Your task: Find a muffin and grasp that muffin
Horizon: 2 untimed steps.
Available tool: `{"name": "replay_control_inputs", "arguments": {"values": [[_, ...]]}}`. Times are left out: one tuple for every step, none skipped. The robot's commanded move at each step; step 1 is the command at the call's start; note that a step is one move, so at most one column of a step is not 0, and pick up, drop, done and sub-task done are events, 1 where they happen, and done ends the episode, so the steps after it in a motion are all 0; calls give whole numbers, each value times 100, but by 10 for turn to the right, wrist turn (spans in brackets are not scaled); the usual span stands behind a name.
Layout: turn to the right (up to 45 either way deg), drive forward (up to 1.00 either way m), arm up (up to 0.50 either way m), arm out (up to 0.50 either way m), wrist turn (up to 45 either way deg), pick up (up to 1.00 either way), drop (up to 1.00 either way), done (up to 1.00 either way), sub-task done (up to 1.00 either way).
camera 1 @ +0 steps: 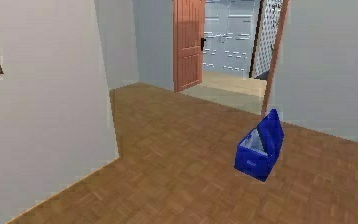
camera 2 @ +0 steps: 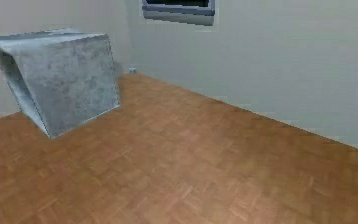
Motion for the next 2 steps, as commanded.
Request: {"name": "replay_control_inputs", "arguments": {"values": [[0, 15, 0, 0, 0, 0, 0, 0, 0], [30, 0, 0, 0, 0, 0, 0, 0, 0]]}}
